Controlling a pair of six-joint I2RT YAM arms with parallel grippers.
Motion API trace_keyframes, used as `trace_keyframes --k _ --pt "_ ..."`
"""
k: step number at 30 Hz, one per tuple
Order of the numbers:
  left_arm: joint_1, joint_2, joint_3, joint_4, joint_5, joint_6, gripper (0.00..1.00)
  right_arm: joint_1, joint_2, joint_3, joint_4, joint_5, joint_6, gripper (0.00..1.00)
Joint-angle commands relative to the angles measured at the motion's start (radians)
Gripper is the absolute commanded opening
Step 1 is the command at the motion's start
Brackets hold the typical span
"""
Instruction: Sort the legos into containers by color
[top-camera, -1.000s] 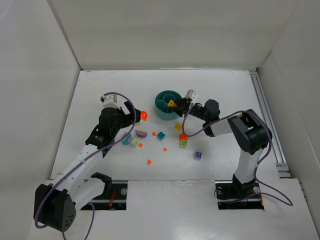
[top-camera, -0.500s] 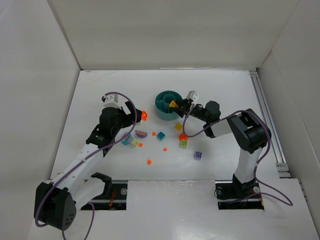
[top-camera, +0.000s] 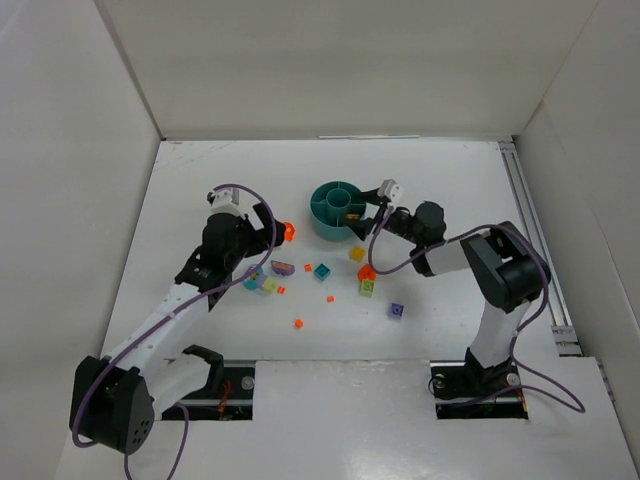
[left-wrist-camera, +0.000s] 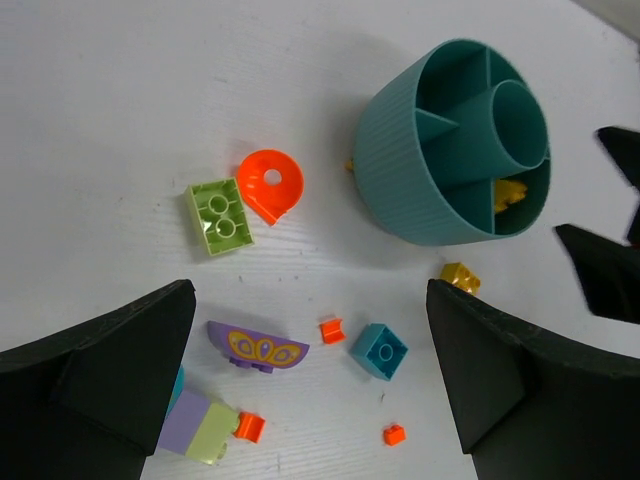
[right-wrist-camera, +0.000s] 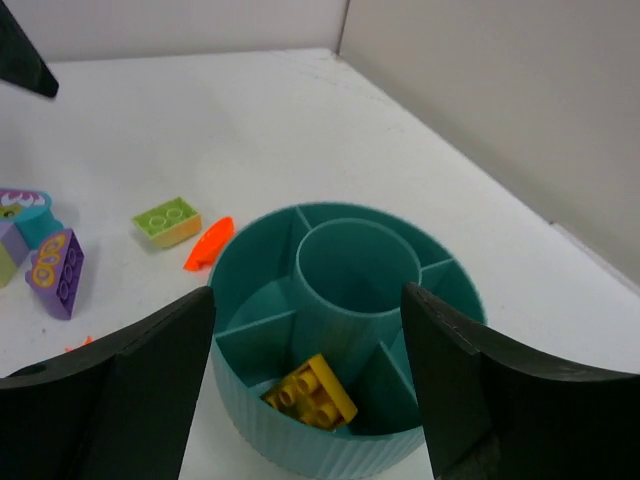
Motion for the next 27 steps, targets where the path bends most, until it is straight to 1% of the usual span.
trace_keyframes --k 1,3,4,5,6,7,8,10,11,12,13,14,16,18,19,20,22,24,25,27 --pt "-0.004 0.056 0.056 -0.025 0.011 0.015 1.00 -0.009 -0.099 0.001 0.161 0.015 0.000 0.80" --pt "-0.004 0.097 0.094 -0.057 -0.010 0.015 1.00 -0.009 -0.173 0.001 0.053 0.026 -0.031 0.80" --pt "-0.004 0.117 0.106 -0.088 -0.019 0.015 1.00 -0.009 -0.205 0.001 -0.012 0.070 -0.031 0.80" --pt "-0.004 0.154 0.126 -0.100 -0.019 0.001 1.00 -0.009 -0.276 0.001 -0.177 0.092 -0.089 0.80" --pt "-0.004 0.171 0.126 -0.100 -0.019 0.001 1.00 -0.009 -0.318 0.010 -0.279 0.126 -0.117 0.80" --pt "-0.004 0.183 0.139 -0.111 -0.019 0.001 1.00 0.003 -0.360 0.010 -0.397 0.246 -0.147 0.80" --pt "-0.004 0.194 0.139 -0.111 -0.010 0.001 1.00 0.040 -0.440 0.025 -0.597 0.305 -0.242 0.80" --pt "-0.014 0.208 0.139 -0.111 0.000 -0.008 1.00 0.091 -0.516 0.036 -0.779 0.455 -0.287 0.80" --pt "-0.014 0.208 0.139 -0.111 0.000 -0.008 1.00 0.108 -0.548 0.036 -0.842 0.562 -0.287 0.81" --pt "-0.027 0.208 0.139 -0.111 0.000 -0.008 1.00 0.118 -0.576 0.025 -0.948 0.593 -0.287 0.81" --pt "-0.036 0.208 0.139 -0.111 0.000 -0.008 1.00 0.119 -0.622 0.025 -1.003 0.624 -0.219 0.81" --pt "-0.036 0.199 0.139 -0.111 0.000 -0.008 1.00 0.109 -0.639 0.016 -1.051 0.655 -0.191 0.81" --pt "-0.059 0.187 0.130 -0.122 0.000 -0.008 1.00 0.109 -0.664 0.001 -1.160 0.664 -0.130 0.81" --pt "-0.079 0.173 0.130 -0.133 -0.025 -0.017 1.00 0.109 -0.676 -0.027 -1.171 0.619 -0.129 0.81" --pt "-0.089 0.156 0.120 -0.133 -0.038 -0.017 1.00 0.134 -0.676 -0.047 -1.171 0.605 -0.129 0.81" --pt "-0.114 0.156 0.120 -0.143 -0.050 -0.026 1.00 0.143 -0.650 -0.047 -1.171 0.604 -0.147 0.81" --pt "-0.134 0.124 0.120 -0.157 -0.075 -0.026 1.00 0.154 -0.609 -0.035 -1.171 0.556 -0.189 0.80" --pt "-0.152 0.114 0.111 -0.171 -0.096 -0.036 1.00 0.154 -0.526 -0.015 -1.171 0.523 -0.252 0.80" --pt "-0.168 0.098 0.111 -0.182 -0.096 -0.036 1.00 0.154 -0.497 -0.001 -1.171 0.481 -0.278 0.80" --pt "-0.191 0.068 0.099 -0.193 -0.105 -0.036 1.00 0.154 -0.405 0.045 -1.171 0.468 -0.328 0.77"
